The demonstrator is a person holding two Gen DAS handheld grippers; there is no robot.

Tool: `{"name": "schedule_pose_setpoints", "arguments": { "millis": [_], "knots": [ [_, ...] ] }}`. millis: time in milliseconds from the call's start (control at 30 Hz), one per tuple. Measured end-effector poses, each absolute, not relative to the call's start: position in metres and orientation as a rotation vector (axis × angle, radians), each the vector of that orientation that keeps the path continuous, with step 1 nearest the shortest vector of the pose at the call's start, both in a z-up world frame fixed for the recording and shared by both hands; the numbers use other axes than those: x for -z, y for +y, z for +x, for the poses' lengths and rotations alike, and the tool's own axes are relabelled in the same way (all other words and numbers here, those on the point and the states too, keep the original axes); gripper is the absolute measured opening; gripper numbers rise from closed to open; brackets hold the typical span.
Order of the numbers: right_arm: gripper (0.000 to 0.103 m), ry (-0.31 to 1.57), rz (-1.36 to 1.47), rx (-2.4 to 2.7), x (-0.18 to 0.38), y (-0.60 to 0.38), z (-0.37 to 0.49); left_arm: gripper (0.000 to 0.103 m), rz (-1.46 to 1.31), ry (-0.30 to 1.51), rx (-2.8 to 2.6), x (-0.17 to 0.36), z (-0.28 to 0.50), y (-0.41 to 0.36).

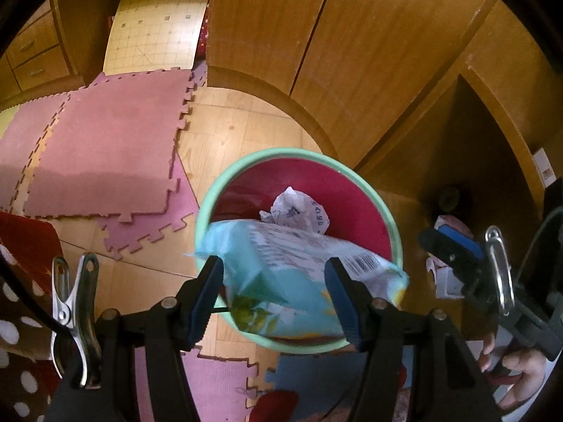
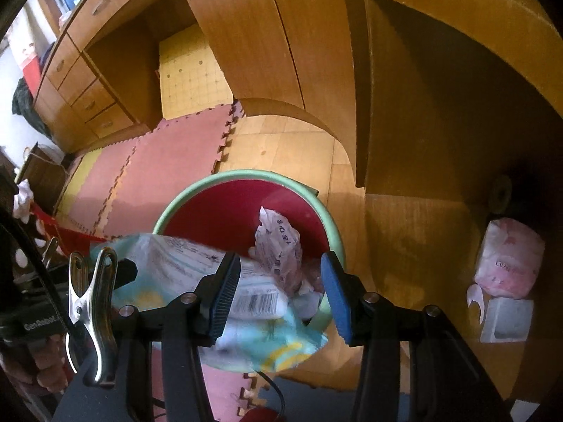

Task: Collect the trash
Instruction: 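Open both grippers to drop the wipes packet into the bucket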

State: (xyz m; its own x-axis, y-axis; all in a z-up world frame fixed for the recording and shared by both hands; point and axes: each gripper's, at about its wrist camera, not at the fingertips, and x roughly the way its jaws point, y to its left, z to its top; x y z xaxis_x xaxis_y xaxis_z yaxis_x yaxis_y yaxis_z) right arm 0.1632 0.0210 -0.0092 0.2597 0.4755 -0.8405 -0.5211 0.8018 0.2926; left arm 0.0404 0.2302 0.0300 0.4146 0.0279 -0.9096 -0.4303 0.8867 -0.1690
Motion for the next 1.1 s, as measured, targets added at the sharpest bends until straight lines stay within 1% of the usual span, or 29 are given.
{"name": "schedule_pose_setpoints", "arguments": {
  "millis": [400, 667, 800, 1100],
  "knots": [
    [0.049, 1.068, -0.073, -0.740, -0.007, 0.024, 0.153, 0.063, -0.416, 1.073, -0.262, -0.062, 0.025, 0.224],
    [0.049, 0.996, -0.061, -0.779, -0.029, 0.013, 0.141, 0.063, -0.389, 0.978, -0.224, -0.108, 0.012, 0.211],
    [0.049, 0.950, -0.030, -0.804, -0.044, 0.003, 0.134, 0.063, -0.363, 0.951, -0.219, -0.128, 0.005, 0.204],
    [0.049, 0.829, 0.001, -0.839, -0.086, -0.029, 0.106, 0.063, -0.315, 0.914, -0.199, -0.155, -0.009, 0.184]
  ]
}}
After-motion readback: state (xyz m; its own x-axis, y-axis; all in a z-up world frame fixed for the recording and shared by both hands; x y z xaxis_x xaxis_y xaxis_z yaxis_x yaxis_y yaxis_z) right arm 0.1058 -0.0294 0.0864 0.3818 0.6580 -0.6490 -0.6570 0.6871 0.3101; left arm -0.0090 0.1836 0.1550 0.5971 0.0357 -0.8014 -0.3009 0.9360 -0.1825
